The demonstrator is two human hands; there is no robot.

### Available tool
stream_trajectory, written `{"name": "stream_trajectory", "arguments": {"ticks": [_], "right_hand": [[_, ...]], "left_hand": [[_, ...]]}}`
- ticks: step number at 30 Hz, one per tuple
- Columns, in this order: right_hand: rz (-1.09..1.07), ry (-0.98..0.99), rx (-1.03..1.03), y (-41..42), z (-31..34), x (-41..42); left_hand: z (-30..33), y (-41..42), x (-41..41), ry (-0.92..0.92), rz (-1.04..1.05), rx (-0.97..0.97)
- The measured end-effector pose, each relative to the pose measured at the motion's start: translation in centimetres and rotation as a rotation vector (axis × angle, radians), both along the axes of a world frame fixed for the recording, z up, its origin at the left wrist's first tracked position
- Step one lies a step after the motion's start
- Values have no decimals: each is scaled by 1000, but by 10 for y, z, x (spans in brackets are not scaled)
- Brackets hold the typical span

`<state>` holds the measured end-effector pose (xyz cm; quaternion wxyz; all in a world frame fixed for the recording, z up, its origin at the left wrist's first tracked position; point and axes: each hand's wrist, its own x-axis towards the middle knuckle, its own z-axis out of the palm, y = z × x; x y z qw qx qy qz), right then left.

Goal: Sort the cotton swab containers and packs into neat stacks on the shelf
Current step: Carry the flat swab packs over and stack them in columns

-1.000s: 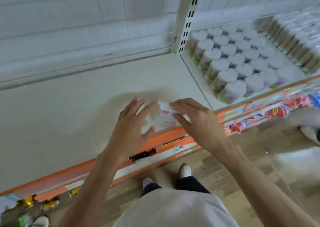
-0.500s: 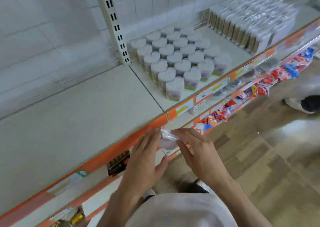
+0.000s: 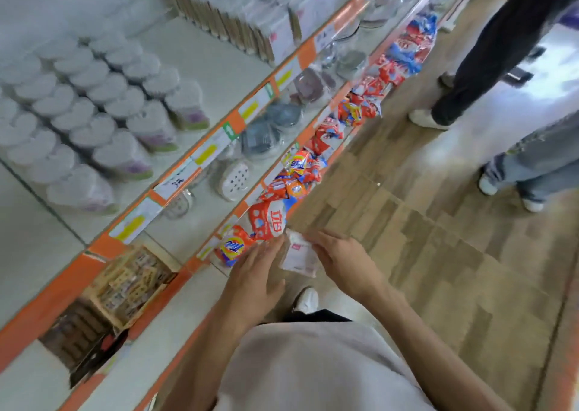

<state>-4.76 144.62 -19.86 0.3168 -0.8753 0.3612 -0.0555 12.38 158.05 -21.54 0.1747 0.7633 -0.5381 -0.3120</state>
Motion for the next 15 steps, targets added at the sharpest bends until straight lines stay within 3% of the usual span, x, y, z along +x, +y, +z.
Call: {"name": "stream_trajectory", "arguments": {"ticks": [15], "right_hand": [[-548,-254,10,-137,32,-85]], "left_hand": [[31,-211,-81,-8,-249,-208]]}}
